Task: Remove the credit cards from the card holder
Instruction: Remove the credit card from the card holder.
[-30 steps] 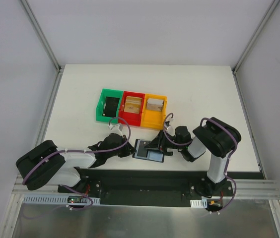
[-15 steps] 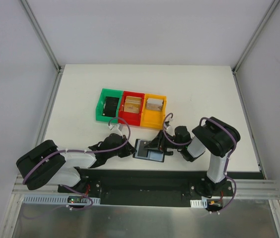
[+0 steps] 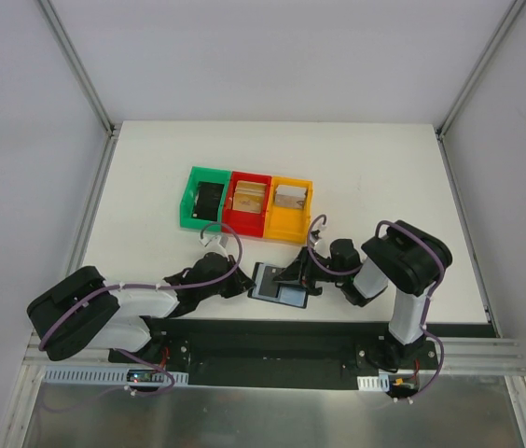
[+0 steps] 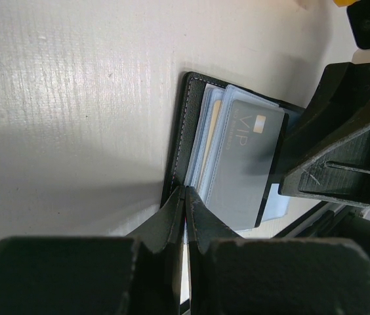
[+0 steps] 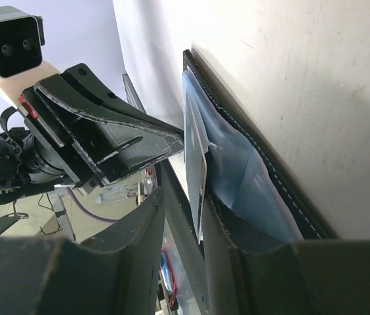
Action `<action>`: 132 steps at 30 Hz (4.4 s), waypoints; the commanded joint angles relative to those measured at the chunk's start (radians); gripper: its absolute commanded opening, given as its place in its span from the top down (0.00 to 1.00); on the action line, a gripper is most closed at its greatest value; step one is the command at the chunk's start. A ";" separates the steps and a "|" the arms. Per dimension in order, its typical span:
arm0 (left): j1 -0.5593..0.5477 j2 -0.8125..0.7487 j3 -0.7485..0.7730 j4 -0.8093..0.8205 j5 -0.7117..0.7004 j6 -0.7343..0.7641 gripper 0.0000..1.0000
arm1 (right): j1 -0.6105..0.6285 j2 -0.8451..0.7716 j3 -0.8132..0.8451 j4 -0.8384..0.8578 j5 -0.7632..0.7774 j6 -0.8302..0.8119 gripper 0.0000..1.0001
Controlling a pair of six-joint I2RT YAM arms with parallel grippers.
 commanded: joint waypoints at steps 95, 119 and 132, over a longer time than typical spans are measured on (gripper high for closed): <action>-0.056 0.050 -0.007 -0.055 -0.056 -0.042 1.00 | -0.009 -0.090 -0.006 -0.008 -0.008 -0.018 0.66; -0.052 0.045 -0.026 -0.054 -0.067 -0.056 1.00 | -0.037 -0.116 -0.036 -0.008 -0.017 -0.025 0.69; -0.050 0.039 -0.032 -0.055 -0.068 -0.057 1.00 | -0.057 -0.125 -0.062 0.000 -0.024 -0.033 0.74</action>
